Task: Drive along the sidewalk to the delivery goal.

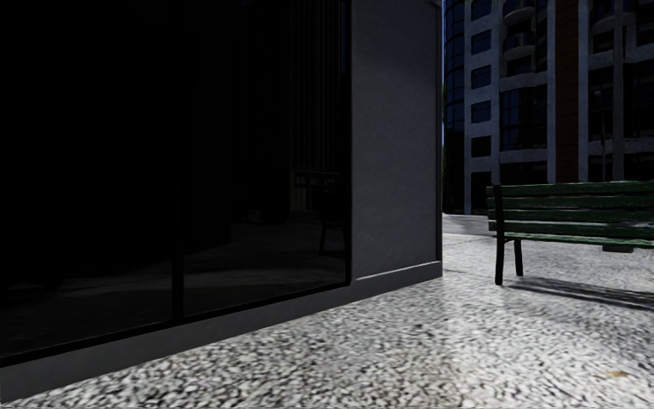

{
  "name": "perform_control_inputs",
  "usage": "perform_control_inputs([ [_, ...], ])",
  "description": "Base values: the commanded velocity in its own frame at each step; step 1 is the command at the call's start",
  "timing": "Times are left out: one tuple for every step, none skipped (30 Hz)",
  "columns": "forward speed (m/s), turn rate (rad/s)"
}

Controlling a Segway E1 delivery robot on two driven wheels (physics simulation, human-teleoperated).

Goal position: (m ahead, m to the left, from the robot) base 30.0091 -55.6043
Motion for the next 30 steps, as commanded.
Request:
perform_control_inputs([
  [0.78, -0.65],
  [0.78, -0.65],
  [0.78, -0.65],
  [0.78, -0.65],
  [0.78, -0.65],
  [0.67, -0.66],
  [0.5, -0.66],
  [0.5, -0.66],
  [0.41, -0.67],
  [0.35, -0.68],
  [0.33, -0.68],
  [0.33, -0.68],
  [0.33, -0.68],
  [0.32, -0.69],
  [0.32, -0.69],
  [0.32, -0.69],
  [0.32, -0.7],
  [0.32, -0.7],
  [0.32, -0.7],
  [0.32, -0.7],
  [0.32, -0.7],
  [0.32, -0.7],
  [0.33, -0.7],
  [0.33, -0.7],
  [0.36, -0.7],
  [0.38, -0.7],
  [0.44, -0.71],
  [0.44, -0.71],
  [0.52, -0.71],
  [0.63, -0.71],
])
